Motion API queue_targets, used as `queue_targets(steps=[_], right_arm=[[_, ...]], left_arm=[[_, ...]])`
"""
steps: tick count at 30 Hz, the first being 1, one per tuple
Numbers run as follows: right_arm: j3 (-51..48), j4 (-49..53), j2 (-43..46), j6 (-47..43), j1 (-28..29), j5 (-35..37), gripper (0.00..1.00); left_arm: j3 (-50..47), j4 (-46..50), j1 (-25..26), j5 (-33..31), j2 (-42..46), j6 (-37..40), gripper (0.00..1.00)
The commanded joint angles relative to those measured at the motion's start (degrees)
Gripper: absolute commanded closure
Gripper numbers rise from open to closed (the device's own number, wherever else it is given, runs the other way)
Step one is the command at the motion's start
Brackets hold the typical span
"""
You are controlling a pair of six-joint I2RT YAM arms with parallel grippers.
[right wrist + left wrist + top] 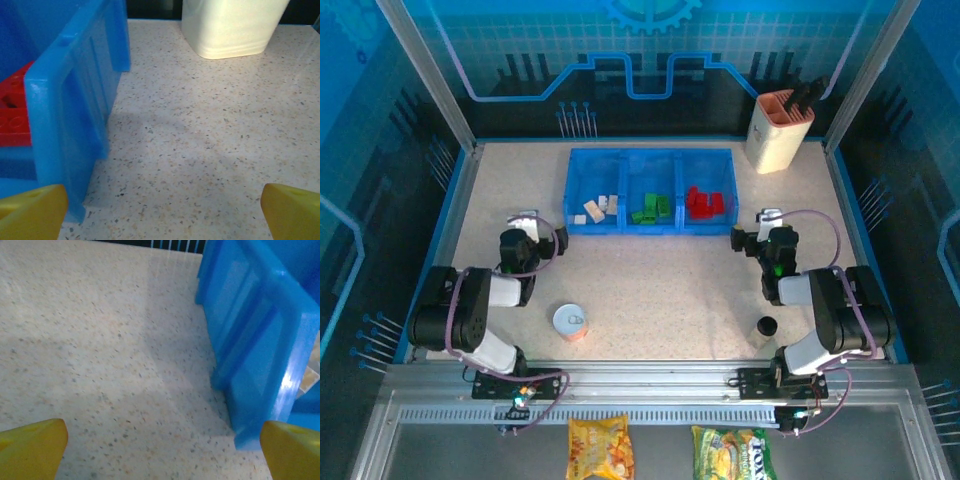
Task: Sort the legos into containers by color
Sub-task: Reset both arms
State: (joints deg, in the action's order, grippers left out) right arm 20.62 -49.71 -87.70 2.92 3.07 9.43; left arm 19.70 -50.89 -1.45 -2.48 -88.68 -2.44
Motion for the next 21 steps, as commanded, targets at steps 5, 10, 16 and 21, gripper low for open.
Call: queue_targets(steps=[5, 10, 16, 21], right_arm=[[1.53, -2.32, -0.32, -2.13, 1.33, 0.88, 0.00], [1.51, -2.23, -0.36, -2.23, 1.34, 0.85, 0.00], [1.70, -2.14, -0.53, -2.89, 2.07, 1.24, 0.00], [1.98, -1.61, -0.49, -3.18, 1.71, -0.66, 0.00]], left_arm=[[2.62, -0.82, 1.14, 1.17, -0.08, 2.79, 0.01], [2.53, -1.27, 1.18, 0.99, -0.20, 2.75, 0.01], [2.53, -1.24, 1.16, 1.07, -0.17, 2.70, 0.01], [2.53, -1.25, 1.19, 1.07, -0.18, 2.71, 0.01]])
